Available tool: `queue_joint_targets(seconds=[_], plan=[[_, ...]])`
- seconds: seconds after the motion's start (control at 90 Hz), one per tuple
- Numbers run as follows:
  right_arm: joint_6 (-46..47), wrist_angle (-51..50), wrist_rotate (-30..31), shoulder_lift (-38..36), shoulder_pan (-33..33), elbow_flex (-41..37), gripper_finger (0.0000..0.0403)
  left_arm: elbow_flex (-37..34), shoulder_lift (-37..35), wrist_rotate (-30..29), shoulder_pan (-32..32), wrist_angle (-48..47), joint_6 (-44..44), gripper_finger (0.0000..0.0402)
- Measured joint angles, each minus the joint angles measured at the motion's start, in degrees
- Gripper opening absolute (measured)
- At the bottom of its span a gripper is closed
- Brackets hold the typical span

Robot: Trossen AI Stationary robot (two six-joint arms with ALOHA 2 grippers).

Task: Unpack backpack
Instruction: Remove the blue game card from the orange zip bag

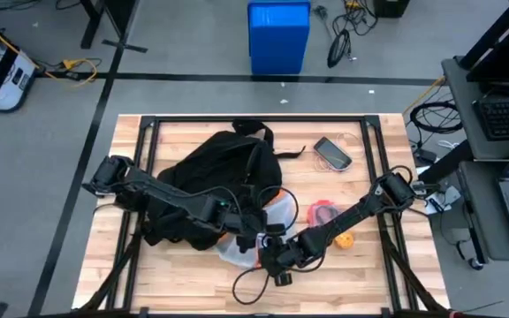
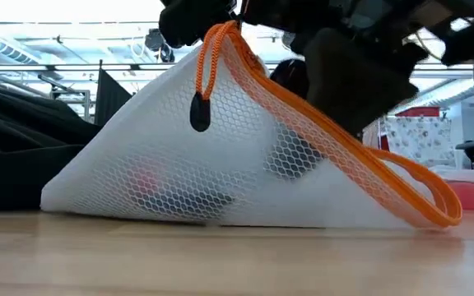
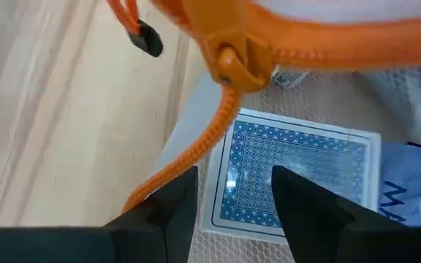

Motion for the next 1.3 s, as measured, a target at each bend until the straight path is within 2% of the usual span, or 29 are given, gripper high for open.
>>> queue_joint_targets(seconds=[0.267,0.756,0.844,0.956,1.0,1.122,1.3], plan=[[2.0,-3.0,0.2,-5.2,1.2,0.0,0.0160,0.0,0.0,0.7,0.3,-1.0,0.0,0.0000],[9.7,-11.6,0.2,-15.6,8.0,0.1,0.0160,0.0,0.0,0.8,0.4,-3.7,-0.6,0.0000],[11.5,-13.3,3.2,-16.5,8.7,0.1,0.0160,0.0,0.0,0.9,0.6,-4.6,-1.5,0.0000],[11.9,-12.0,11.6,-15.6,8.8,0.1,0.0160,0.0,0.0,1.0,0.6,-4.5,-1.6,0.0000],[12.1,-11.0,12.9,-14.5,8.0,0.2,0.0163,0.0,0.0,1.0,0.6,-4.5,-1.6,0.0000],[11.3,-10.2,9.8,-10.2,5.2,0.1,0.0188,0.0,0.0,1.0,0.6,-4.5,-1.5,0.0000],[8.6,-11.5,8.8,-4.6,2.6,0.1,0.0243,0.0,0.0,1.1,0.6,-4.4,-1.5,0.0000]])
